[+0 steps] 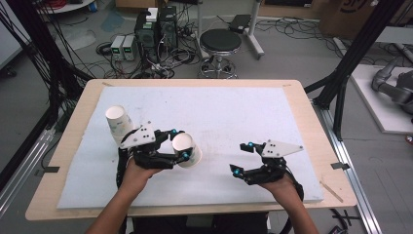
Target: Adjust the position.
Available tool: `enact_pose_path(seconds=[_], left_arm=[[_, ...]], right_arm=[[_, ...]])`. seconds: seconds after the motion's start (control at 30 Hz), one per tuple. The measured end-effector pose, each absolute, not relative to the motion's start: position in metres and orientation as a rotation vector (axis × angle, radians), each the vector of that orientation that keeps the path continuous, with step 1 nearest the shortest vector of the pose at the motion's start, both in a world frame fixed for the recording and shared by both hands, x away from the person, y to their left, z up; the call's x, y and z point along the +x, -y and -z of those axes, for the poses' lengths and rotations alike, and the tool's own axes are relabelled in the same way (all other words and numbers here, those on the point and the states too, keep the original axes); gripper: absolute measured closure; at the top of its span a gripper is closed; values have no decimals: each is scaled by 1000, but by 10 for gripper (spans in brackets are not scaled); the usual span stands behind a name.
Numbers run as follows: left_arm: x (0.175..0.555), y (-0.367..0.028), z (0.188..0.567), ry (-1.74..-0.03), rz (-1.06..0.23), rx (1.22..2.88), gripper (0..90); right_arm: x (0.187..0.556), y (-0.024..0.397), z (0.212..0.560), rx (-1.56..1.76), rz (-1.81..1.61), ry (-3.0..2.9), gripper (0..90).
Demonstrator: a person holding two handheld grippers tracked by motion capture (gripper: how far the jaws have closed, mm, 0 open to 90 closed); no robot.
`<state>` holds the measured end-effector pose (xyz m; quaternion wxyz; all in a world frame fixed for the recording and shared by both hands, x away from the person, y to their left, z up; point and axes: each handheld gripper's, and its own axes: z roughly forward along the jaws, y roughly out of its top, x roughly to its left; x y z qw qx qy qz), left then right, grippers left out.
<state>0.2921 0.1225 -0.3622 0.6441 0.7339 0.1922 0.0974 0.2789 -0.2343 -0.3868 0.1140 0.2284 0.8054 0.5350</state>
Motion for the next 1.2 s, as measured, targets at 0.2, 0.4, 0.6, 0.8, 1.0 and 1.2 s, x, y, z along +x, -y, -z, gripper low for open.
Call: enact_pose_path(seconds=[0.2, 0.4, 0.6, 0.8, 1.0, 1.2], left_arm=[[291, -111, 365, -399, -191, 1693, 360], [291, -101, 368, -372, -160, 1711, 360], [291, -95, 370, -350, -134, 1729, 360], [290, -88, 372, -321, -95, 1732, 360], [290, -81, 375, -289, -53, 1735, 361], [289, -76, 378, -281, -22, 1725, 361]], right_arm=[[281, 217, 388, 579, -1578, -2422, 199], [282, 205, 388, 520, -1594, -2463, 200], [282, 197, 389, 490, -1596, -2494, 200], [282, 184, 391, 448, -1610, -2527, 200], [283, 175, 393, 420, -1622, -2560, 200], [284, 170, 395, 389, -1649, -2585, 277]])
